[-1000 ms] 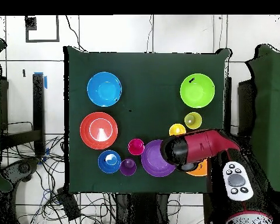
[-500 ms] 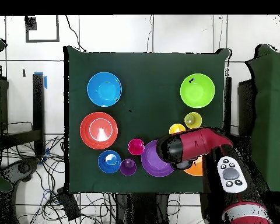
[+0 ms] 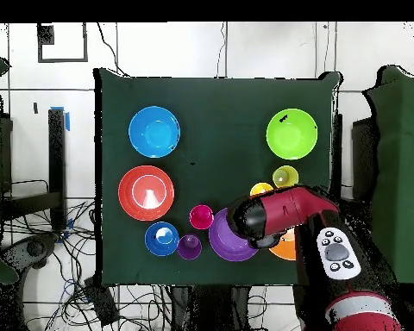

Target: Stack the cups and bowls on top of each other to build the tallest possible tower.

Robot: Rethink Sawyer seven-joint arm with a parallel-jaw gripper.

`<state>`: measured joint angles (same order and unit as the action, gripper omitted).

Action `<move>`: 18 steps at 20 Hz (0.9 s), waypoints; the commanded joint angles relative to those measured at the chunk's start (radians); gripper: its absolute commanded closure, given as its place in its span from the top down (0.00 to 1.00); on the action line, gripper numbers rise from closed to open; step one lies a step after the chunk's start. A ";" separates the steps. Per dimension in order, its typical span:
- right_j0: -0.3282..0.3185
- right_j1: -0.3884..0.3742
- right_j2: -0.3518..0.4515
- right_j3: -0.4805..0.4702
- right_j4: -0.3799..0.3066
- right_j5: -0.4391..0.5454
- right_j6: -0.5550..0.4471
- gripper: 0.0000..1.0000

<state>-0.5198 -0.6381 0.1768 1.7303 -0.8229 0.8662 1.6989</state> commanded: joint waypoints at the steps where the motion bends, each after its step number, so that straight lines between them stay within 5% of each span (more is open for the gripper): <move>1: 0.001 0.063 0.106 -0.016 -0.043 -0.068 -0.168 1.00; 18: -0.006 0.131 0.113 -0.039 -0.088 -0.122 -0.134 1.00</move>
<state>-0.5217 -0.5963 0.2095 1.7300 -0.8231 0.8660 1.6989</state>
